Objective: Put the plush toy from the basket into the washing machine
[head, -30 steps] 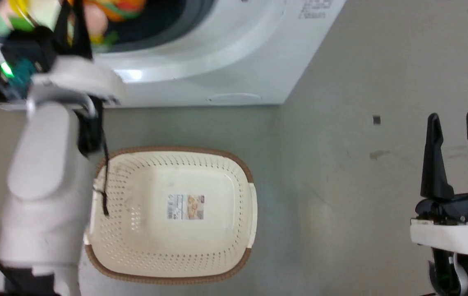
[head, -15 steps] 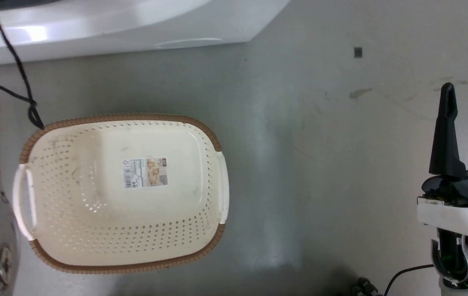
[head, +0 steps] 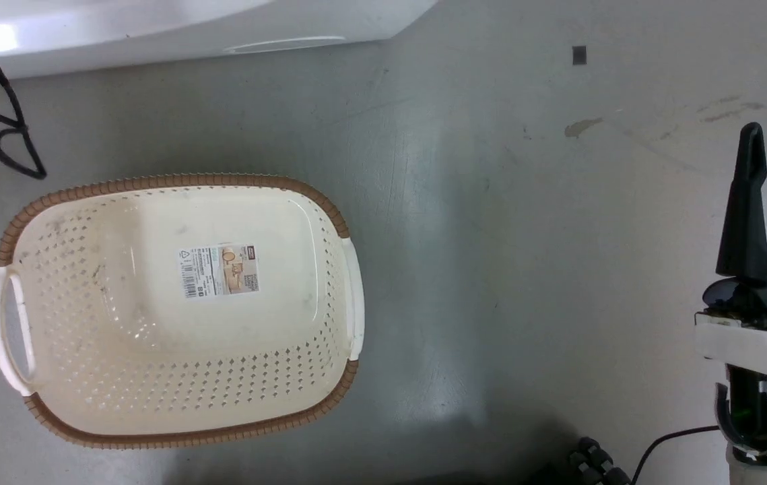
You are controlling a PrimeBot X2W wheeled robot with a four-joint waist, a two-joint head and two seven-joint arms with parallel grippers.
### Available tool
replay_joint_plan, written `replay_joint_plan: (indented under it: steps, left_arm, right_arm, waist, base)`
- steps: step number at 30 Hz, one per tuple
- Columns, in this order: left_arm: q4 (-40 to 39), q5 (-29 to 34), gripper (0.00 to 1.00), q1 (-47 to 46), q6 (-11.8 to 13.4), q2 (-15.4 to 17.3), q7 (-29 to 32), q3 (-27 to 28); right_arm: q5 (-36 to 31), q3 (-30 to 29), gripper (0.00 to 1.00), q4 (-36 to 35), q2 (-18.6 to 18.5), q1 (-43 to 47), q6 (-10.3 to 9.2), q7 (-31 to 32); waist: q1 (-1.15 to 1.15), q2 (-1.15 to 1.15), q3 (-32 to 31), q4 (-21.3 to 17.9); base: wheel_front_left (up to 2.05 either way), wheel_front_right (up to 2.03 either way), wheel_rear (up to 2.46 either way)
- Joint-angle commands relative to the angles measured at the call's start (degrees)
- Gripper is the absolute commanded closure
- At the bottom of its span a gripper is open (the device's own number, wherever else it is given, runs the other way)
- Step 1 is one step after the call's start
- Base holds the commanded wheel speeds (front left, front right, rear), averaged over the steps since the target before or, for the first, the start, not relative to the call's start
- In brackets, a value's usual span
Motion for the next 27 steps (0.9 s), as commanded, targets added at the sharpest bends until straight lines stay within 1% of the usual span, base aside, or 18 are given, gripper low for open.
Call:
replay_joint_plan:
  steps: [1,5,6,8,11,20,24,25,27]
  left_arm:
    - [1.34,-0.62,0.0,-0.07,-0.61,-0.18,-0.4,0.13]
    - [3.69,-1.16,0.0,3.21,-0.81,-0.96,-0.66,0.14]
    - [3.81,-1.36,0.0,5.74,-0.66,-1.59,-0.74,0.23]
    - [1.9,-1.57,0.0,9.15,-0.25,-2.14,-0.77,0.7]
    - [-2.8,-1.11,0.0,16.32,0.28,-3.27,-0.79,0.96]
    - [-21.12,0.91,0.0,40.05,2.81,-9.16,-0.8,2.29]
    - [-29.39,3.29,0.0,50.17,3.69,-11.37,-0.8,1.7]
    - [-29.39,3.29,0.0,50.17,3.69,-11.37,-0.8,1.7]
    - [-32.85,4.11,0.0,54.87,3.8,-12.59,-0.8,1.29]
  right_arm:
    - [0.28,-0.28,0.0,0.02,-0.01,-0.96,-0.04,-0.25]
    - [-0.07,0.05,0.0,0.62,-0.01,-0.85,-0.04,-0.25]
    - [-0.55,0.19,0.0,0.99,-0.01,-0.5,-0.04,-0.25]
    - [-0.93,0.31,0.0,1.4,-0.01,-0.12,-0.04,-0.25]
    - [-1.73,0.75,0.0,1.9,-0.01,0.73,-0.04,-0.25]
    - [-4.75,0.42,0.0,4.36,-0.01,6.33,-0.04,-0.25]
    - [-5.73,0.0,0.0,5.29,-0.01,8.91,-0.04,-0.25]
    - [-5.73,0.0,0.0,5.29,-0.01,8.91,-0.04,-0.25]
    - [-6.09,-0.26,0.0,5.89,-0.01,10.2,-0.04,-0.25]
  waist:
    - [-0.01,0.0,-0.88,0.42]
    - [-0.01,0.0,-3.97,1.24]
    - [-0.01,0.0,-6.0,1.82]
    - [-0.01,0.0,-8.29,2.46]
    - [-0.01,0.0,-12.04,3.47]
    - [-0.01,0.0,-24.28,7.85]
    - [-0.01,0.0,-28.71,9.48]
    - [-0.01,0.0,-28.71,9.48]
    - [-0.01,0.0,-30.82,10.13]
  base:
    - [0.0,0.0,0.0]
    - [0.0,0.0,0.0]
    - [0.0,0.0,0.0]
    - [0.0,0.0,0.0]
    - [0.0,0.0,0.0]
    - [0.0,0.0,0.0]
    - [0.0,0.0,0.0]
    - [0.0,0.0,0.0]
    - [0.0,0.0,0.0]
